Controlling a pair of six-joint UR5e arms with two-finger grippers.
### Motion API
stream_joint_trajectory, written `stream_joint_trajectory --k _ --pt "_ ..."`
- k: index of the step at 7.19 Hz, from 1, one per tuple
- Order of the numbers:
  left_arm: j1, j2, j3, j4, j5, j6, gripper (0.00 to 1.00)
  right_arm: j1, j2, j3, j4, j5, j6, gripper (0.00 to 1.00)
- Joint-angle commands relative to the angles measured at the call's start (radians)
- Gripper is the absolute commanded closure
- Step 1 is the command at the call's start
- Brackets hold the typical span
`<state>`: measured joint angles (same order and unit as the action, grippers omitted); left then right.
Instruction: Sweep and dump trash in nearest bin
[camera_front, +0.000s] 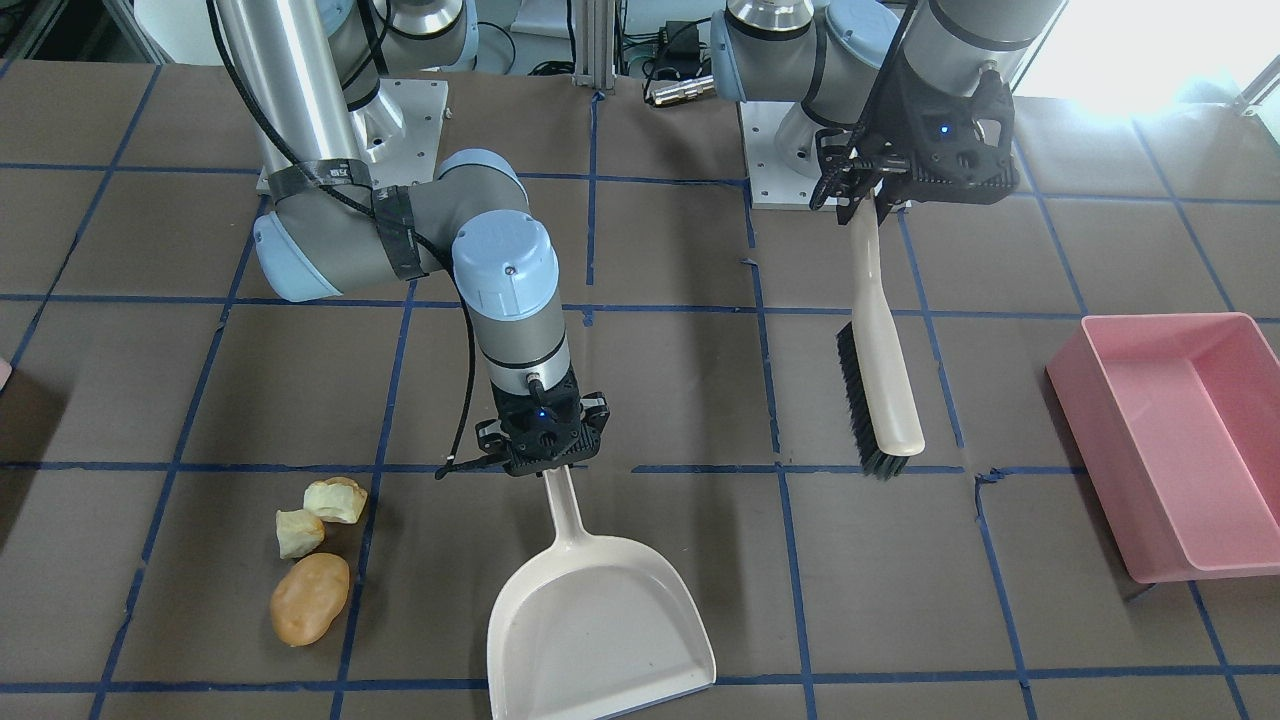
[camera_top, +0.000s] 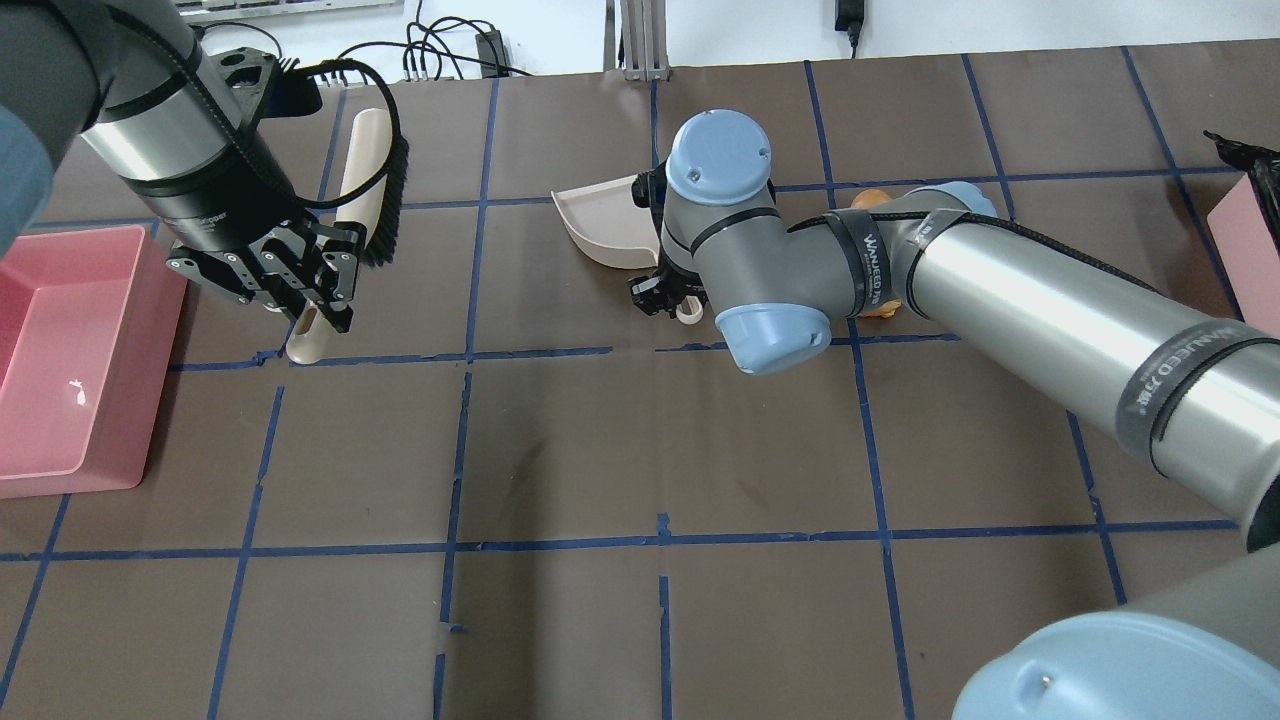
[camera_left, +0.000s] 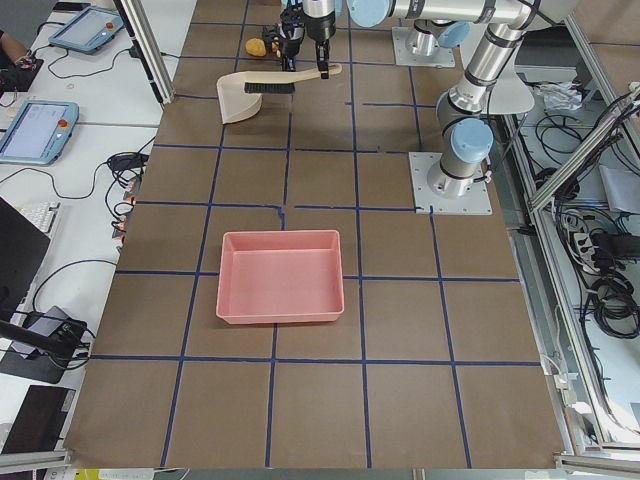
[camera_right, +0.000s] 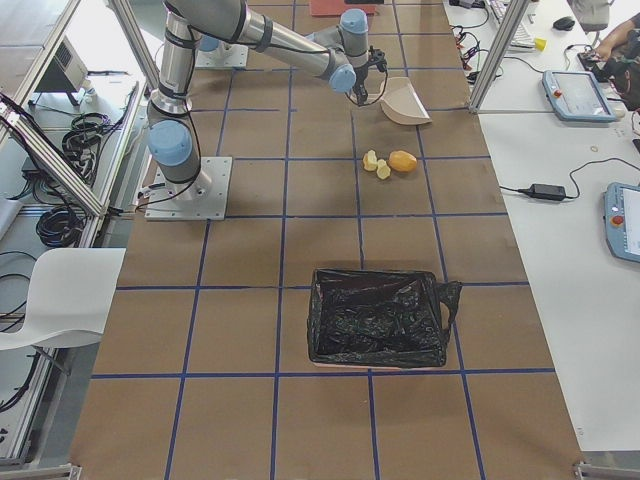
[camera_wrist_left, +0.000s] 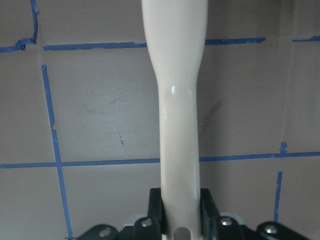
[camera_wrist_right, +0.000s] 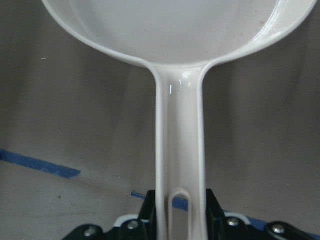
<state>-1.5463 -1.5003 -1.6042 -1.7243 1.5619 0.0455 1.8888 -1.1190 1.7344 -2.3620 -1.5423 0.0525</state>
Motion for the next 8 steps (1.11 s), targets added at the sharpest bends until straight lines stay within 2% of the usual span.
stream_joint_trajectory --k 1,4,8 --pt "0.0 -0.002 -0.002 0.0 0.0 0.007 1.0 -0.004 -0.004 -0.004 0.0 0.001 -0.005 0.99" --pt "-0.005 0.002 -0.003 -0.021 0.02 -0.007 0.99 -0.025 -0.03 -0.039 0.051 0.025 -0.04 1.0" --pt "-0.005 -0.002 0.004 -0.032 0.038 -0.006 0.99 -0.16 -0.139 -0.13 0.327 0.025 -0.297 1.0"
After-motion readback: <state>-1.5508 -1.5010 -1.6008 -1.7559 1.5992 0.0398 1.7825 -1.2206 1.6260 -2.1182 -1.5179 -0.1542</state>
